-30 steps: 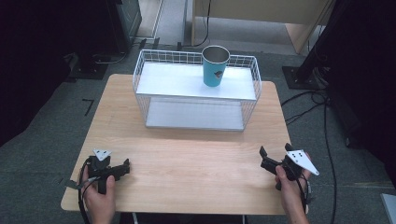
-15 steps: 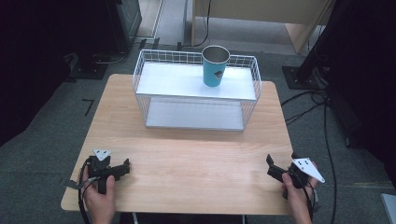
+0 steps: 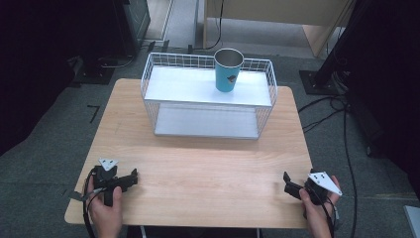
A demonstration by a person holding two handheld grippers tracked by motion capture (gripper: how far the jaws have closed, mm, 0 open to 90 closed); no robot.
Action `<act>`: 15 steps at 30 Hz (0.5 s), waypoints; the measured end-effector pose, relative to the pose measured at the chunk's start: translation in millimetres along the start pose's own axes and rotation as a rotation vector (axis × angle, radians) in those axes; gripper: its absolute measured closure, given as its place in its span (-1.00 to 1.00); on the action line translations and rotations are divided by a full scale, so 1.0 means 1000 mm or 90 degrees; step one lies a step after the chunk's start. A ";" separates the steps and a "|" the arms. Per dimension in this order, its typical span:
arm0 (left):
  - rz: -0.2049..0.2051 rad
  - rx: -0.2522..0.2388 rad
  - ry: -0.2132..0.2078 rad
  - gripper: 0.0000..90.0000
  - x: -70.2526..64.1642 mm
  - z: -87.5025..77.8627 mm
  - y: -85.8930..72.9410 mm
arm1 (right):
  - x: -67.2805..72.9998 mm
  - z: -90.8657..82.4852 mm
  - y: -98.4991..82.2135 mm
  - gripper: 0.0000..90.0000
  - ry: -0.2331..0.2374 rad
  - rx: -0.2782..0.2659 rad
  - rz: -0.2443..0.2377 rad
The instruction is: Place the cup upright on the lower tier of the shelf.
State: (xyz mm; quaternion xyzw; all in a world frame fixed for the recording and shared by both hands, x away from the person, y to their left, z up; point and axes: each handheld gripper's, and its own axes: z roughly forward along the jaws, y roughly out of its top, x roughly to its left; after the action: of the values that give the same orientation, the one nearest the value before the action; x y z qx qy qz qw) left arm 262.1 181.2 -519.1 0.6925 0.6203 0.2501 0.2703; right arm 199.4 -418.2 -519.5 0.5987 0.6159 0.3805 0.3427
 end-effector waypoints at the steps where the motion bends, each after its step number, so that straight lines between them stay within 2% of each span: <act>1: 0.000 0.000 0.000 -1.00 0.000 0.000 0.000 | -0.001 0.001 0.000 -1.00 0.003 0.012 -0.001; 5: 0.000 0.000 0.000 -1.00 0.000 0.000 0.000 | -0.003 0.003 -0.001 -1.00 0.020 0.068 -0.007; 10: 0.000 0.000 0.000 -1.00 0.000 0.000 0.000 | -0.005 0.004 -0.003 -1.00 0.025 0.124 -0.022; 13: 0.000 0.000 0.000 -1.00 0.000 0.000 0.000 | -0.007 0.006 -0.003 -1.00 0.049 0.165 -0.011; 15: 0.000 0.000 0.000 -1.00 0.000 0.000 0.000 | -0.006 0.008 -0.003 -1.00 0.040 0.179 -0.021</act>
State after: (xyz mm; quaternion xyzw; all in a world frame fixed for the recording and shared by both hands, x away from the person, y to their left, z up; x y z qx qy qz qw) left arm 262.6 180.7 -519.1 0.6924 0.6204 0.2504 0.2701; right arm 205.1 -423.4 -526.4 0.6182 0.6833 0.3034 0.2425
